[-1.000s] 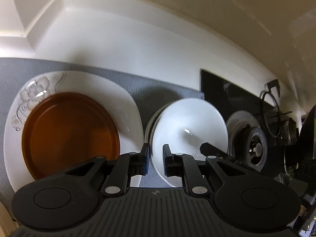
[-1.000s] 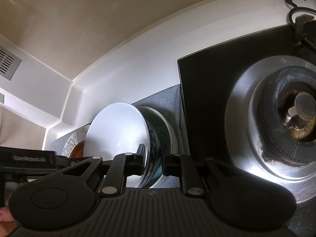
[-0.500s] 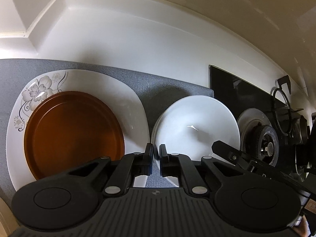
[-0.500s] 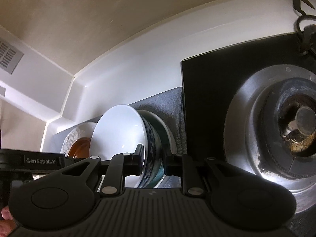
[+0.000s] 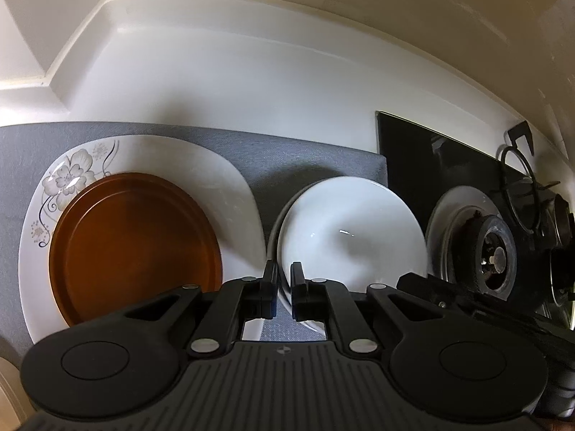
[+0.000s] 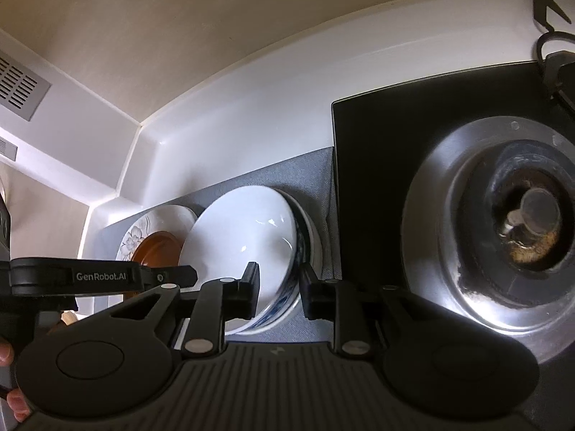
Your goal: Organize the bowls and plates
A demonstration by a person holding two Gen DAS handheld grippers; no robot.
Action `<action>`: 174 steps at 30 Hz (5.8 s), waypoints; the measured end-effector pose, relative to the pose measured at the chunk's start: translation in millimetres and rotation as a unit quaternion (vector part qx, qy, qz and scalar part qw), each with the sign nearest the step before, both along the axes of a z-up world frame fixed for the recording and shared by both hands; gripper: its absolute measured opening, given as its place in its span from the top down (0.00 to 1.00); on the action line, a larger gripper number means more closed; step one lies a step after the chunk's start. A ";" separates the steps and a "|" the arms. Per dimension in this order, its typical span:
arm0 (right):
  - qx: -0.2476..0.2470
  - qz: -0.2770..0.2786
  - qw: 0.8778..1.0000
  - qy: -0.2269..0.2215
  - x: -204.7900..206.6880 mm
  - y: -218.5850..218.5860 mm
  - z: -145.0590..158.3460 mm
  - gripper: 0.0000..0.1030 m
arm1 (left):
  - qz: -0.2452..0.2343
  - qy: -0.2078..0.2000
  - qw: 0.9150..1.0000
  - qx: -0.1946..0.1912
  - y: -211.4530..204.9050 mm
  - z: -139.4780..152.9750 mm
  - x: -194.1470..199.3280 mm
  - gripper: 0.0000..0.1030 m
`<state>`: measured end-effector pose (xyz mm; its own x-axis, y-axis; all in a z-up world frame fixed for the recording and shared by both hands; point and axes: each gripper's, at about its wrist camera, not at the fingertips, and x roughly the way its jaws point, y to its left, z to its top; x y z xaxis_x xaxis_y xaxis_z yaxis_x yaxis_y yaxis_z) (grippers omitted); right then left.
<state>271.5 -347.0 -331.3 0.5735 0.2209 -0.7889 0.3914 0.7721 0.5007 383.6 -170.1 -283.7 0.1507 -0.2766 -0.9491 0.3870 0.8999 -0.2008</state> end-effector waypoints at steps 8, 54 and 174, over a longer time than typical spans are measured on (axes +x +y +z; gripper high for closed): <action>-0.010 -0.005 1.000 0.001 -4.6 -2.7 2.9 0.73 | 0.009 0.004 1.000 -0.005 4.3 -5.2 -1.5 0.93; 0.000 0.321 0.946 -0.038 39.7 288.8 9.8 0.34 | 0.330 -0.058 0.941 0.042 404.7 17.6 -92.0 0.58; 0.091 0.301 0.949 0.021 67.9 345.5 21.4 0.67 | 0.371 -0.005 0.928 0.031 384.1 51.5 -72.2 0.83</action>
<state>339.4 -1.5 -309.9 0.2684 0.6328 -0.7263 -0.0710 0.7649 0.6402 311.4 213.9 -232.1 0.2869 -0.0389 -0.9572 -0.3418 0.9293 -0.1402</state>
